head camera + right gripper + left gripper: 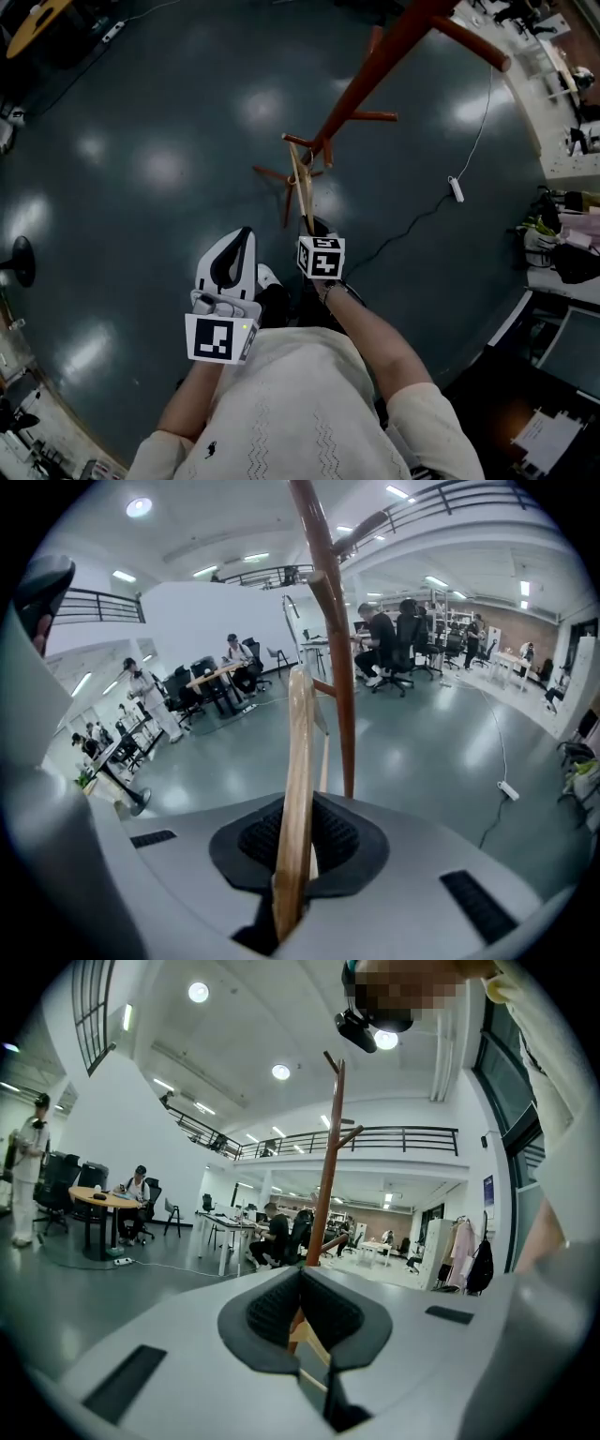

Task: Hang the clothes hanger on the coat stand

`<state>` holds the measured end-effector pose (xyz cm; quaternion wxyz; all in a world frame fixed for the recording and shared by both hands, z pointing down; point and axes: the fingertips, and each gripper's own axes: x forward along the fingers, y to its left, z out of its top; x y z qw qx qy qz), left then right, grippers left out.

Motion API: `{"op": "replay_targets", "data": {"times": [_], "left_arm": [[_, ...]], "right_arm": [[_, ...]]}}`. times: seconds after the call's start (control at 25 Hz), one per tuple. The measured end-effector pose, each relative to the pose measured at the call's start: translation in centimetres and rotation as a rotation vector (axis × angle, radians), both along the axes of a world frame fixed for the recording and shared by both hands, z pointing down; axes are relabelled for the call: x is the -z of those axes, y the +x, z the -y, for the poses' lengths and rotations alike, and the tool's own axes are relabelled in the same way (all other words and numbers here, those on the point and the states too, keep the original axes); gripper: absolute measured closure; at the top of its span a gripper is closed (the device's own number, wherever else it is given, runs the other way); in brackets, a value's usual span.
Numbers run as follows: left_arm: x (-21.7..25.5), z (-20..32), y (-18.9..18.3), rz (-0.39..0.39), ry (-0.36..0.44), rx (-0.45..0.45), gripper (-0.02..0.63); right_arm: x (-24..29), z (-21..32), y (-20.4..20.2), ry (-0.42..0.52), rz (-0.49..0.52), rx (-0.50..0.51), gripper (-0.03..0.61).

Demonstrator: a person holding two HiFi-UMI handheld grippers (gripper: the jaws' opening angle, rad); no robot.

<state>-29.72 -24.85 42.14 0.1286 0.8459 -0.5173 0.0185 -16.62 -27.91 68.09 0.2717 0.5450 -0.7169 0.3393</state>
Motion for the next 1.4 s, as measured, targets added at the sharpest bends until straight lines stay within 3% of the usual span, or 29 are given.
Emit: {"op": "replay_targets", "data": {"times": [0.2,0.52,0.76,1.12,1.4], "left_arm": [[-0.8,0.0,-0.2,0.027,-0.019,0.005,0.601],[-1.2,0.6,0.7,0.037,-0.025,0.002,0.601],[-0.3,0.6,1.0,0.044,-0.013,0.001,0.601],[-1.7,-0.2,1.6,0.049,-0.058,0.005,0.601],[-1.6,-0.3,1.4,0.055,-0.016,0.008,0.601]], "right_arm": [[-3.4,2.1,1.1,-0.04,-0.007,-0.061,0.535],[-6.5,3.8,1.1,-0.08,-0.021,-0.063,0.535],[-7.6,5.7,1.4,-0.123,-0.02,-0.086,0.535],[-9.0,5.7,1.5,-0.19,-0.002,-0.102,0.535],[-10.3,5.4,1.5,-0.196,0.029,-0.123,0.535]]}}
